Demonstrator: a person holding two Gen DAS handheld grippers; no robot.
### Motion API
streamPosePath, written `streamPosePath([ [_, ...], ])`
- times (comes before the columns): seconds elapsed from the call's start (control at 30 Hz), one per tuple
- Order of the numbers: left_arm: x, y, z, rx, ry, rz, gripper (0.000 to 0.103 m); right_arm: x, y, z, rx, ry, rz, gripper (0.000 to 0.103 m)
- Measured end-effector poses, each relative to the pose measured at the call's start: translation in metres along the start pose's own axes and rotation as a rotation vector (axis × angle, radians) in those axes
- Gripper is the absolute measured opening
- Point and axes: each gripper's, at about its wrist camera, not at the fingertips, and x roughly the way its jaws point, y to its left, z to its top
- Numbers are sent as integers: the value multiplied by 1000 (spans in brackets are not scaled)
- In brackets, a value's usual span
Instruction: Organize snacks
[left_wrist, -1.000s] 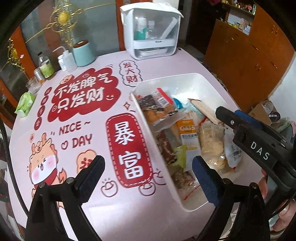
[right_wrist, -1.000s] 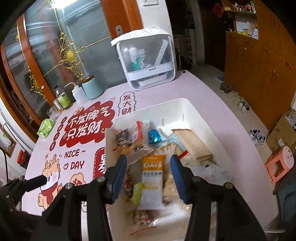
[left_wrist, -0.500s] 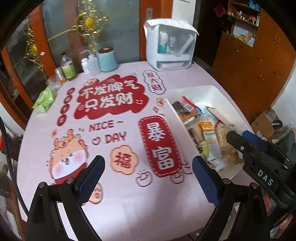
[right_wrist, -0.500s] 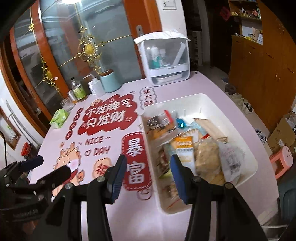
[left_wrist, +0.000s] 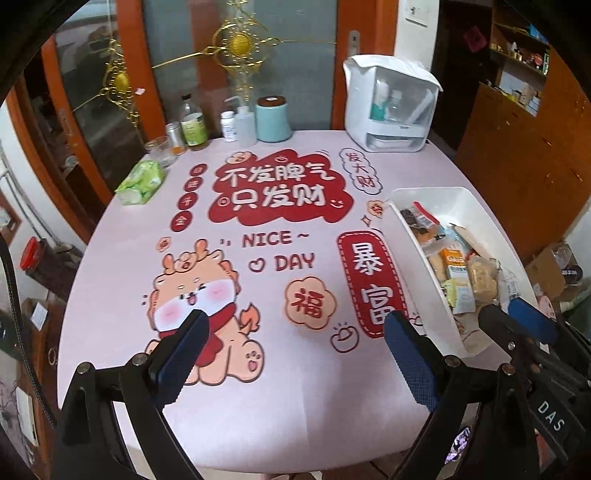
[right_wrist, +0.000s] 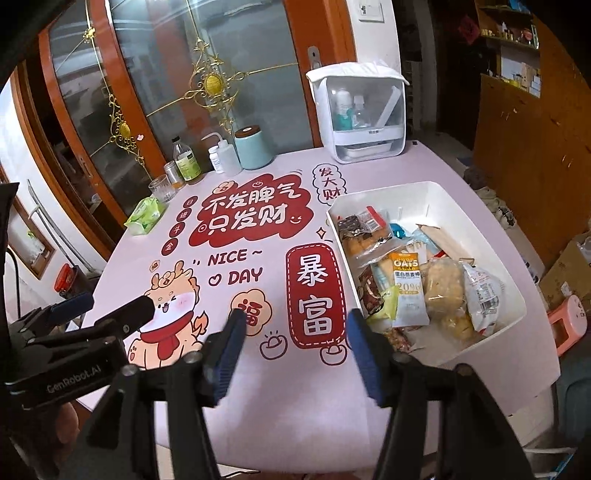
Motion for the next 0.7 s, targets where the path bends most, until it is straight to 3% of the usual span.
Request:
streamPosePath([
  [0.23, -8, 9, -4, -25, -22, 33, 95, -3, 6, 2, -14, -6, -8, 62],
  [0.7, 0, 16, -5, -62, 18, 64, 95, -4, 17, 8, -59, -26, -27, 62],
])
